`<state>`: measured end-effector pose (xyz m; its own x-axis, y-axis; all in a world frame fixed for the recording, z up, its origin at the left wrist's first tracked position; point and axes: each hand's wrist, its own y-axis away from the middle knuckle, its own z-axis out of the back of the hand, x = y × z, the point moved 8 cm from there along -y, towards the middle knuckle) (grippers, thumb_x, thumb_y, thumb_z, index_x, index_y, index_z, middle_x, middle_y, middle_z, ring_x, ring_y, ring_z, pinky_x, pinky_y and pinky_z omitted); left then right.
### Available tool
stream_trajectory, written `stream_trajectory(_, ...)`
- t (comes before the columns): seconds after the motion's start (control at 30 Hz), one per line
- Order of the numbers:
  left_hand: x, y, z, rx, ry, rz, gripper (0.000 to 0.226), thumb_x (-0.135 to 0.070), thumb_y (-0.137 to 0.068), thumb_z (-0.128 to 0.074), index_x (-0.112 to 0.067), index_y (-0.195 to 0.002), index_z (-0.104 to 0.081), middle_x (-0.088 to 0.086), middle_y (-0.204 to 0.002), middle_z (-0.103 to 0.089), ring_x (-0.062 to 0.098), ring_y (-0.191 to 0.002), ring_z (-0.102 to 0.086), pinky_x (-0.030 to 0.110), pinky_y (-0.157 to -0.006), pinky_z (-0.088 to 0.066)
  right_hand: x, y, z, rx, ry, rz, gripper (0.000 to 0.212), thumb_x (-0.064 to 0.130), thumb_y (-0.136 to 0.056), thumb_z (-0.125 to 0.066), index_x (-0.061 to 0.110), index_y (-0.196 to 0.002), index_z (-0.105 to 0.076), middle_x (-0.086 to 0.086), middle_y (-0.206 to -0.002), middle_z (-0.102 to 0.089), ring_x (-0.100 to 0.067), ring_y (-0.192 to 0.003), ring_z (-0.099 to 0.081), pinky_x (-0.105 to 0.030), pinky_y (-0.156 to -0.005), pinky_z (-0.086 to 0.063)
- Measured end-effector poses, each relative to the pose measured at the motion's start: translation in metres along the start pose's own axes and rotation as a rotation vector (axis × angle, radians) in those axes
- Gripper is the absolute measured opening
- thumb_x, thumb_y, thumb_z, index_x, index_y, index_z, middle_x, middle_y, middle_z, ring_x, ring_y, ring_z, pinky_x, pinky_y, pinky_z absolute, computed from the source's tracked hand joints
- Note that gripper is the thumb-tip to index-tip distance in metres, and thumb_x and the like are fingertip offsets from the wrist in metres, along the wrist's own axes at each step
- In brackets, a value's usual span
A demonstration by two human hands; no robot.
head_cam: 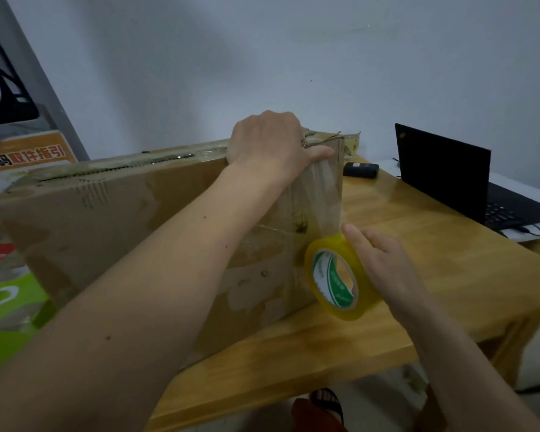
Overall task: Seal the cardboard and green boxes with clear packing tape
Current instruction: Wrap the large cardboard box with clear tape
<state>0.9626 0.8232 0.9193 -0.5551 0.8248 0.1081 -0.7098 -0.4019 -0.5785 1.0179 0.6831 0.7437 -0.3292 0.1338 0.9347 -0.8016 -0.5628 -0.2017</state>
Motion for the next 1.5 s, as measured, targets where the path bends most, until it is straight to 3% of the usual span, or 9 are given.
stream_trajectory(0.43, -0.018, 0.015, -0.002, -0.07, -0.197, -0.108, 0.067, -0.078, -0.081, -0.046, -0.016, -0.102, -0.06, -0.003, -0.075, -0.049, 0.019, -0.072, -0.05, 0.031, -0.055, -0.035, -0.036, -0.007, -0.008, -0.053, 0.087, -0.153, 0.057, 0.057, -0.091, -0.05, 0.008, -0.119, -0.059, 0.001, -0.1, -0.057, -0.011, -0.083, -0.052, -0.023, -0.059, -0.038)
stream_trajectory(0.53, -0.028, 0.04, -0.011, -0.283, -0.207, -0.281, 0.061, -0.05, -0.095, -0.054, -0.009, -0.14, -0.047, 0.008, -0.125, -0.064, 0.025, -0.117, -0.058, 0.041, -0.11, -0.035, -0.042, -0.005, -0.007, -0.027, 0.064, -0.157, 0.056, 0.055, -0.091, -0.052, 0.01, -0.124, -0.054, 0.007, -0.097, -0.051, -0.007, -0.082, -0.051, -0.021, -0.059, -0.038)
stream_trajectory(0.7, -0.025, 0.11, -0.045, -0.346, 0.047, -0.475, 0.049, -0.007, -0.087, -0.064, -0.007, -0.135, -0.055, 0.014, -0.152, -0.04, 0.032, -0.145, -0.03, 0.043, -0.122, -0.014, -0.04, -0.014, -0.01, 0.041, 0.038, -0.167, 0.072, 0.068, -0.082, -0.057, 0.015, -0.13, -0.054, 0.0, -0.122, -0.059, -0.018, -0.107, -0.058, -0.037, -0.086, -0.051)
stream_trajectory(0.93, 0.102, 0.254, -0.034, -0.569, 0.267, 0.243, 0.076, -0.033, -0.087, -0.066, -0.001, -0.146, -0.031, 0.017, -0.156, -0.023, 0.029, -0.148, -0.016, 0.041, -0.123, -0.013, -0.044, -0.016, -0.018, 0.139, -0.049, -0.199, 0.042, 0.056, -0.087, -0.059, 0.022, -0.11, -0.066, 0.002, -0.111, -0.068, -0.018, -0.102, -0.064, -0.043, -0.096, -0.051)
stream_trajectory(1.03, 0.159, 0.302, -0.031, -0.652, 0.496, 0.772, 0.099, -0.04, -0.081, -0.076, 0.005, -0.15, -0.021, 0.017, -0.158, -0.013, 0.027, -0.148, -0.009, 0.025, -0.12, -0.006, -0.047, -0.015, -0.023, 0.17, -0.151, -0.274, 0.065, 0.067, -0.072, -0.068, 0.021, -0.117, -0.066, 0.0, -0.115, -0.068, -0.021, -0.105, -0.065, -0.045, -0.096, -0.05)
stream_trajectory(1.13, 0.184, 0.324, -0.072, -0.441, 0.907, 1.156, 0.091, -0.053, -0.08, -0.068, -0.01, -0.15, -0.031, 0.006, -0.15, -0.039, 0.027, -0.14, -0.034, 0.035, -0.112, -0.031, -0.066, -0.019, -0.026, 0.189, -0.258, -0.34, 0.085, 0.076, -0.051, -0.077, 0.026, -0.119, -0.066, 0.0, -0.117, -0.069, -0.024, -0.106, -0.066, -0.048, -0.097, -0.05)
stream_trajectory(1.23, 0.179, 0.319, -0.088, -0.229, 1.031, 1.192, 0.084, -0.072, -0.082, -0.051, -0.019, -0.146, -0.041, 0.003, -0.14, -0.052, 0.028, -0.129, -0.048, 0.042, -0.105, -0.041, -0.068, -0.02, -0.027, 0.191, -0.326, -0.359, 0.086, 0.073, -0.049, -0.081, 0.027, -0.119, -0.066, -0.001, -0.12, -0.067, -0.026, -0.105, -0.067, -0.048, -0.094, -0.051)
stream_trajectory(1.37, 0.198, 0.296, -0.067, -0.088, 0.753, 1.17, 0.09, -0.083, -0.082, -0.035, -0.008, -0.127, -0.058, 0.016, -0.128, -0.059, 0.038, -0.117, -0.054, 0.047, -0.097, -0.043, -0.025, -0.02, -0.013, 0.168, -0.367, -0.283, 0.041, 0.055, -0.076, -0.071, 0.021, -0.099, -0.073, -0.004, -0.097, -0.074, -0.024, -0.091, -0.07, -0.041, -0.087, -0.054)
stream_trajectory(1.5, 0.223, 0.259, -0.041, 0.13, 0.449, 1.045, 0.102, -0.079, -0.087, -0.021, 0.009, -0.124, -0.057, 0.032, -0.131, -0.054, 0.045, -0.119, -0.052, 0.047, -0.097, -0.039, 0.016, -0.022, 0.004, 0.117, -0.318, -0.2, 0.05, 0.07, -0.078, -0.059, 0.025, -0.094, -0.072, -0.001, -0.097, -0.073, -0.021, -0.095, -0.067, -0.039, -0.09, -0.05)
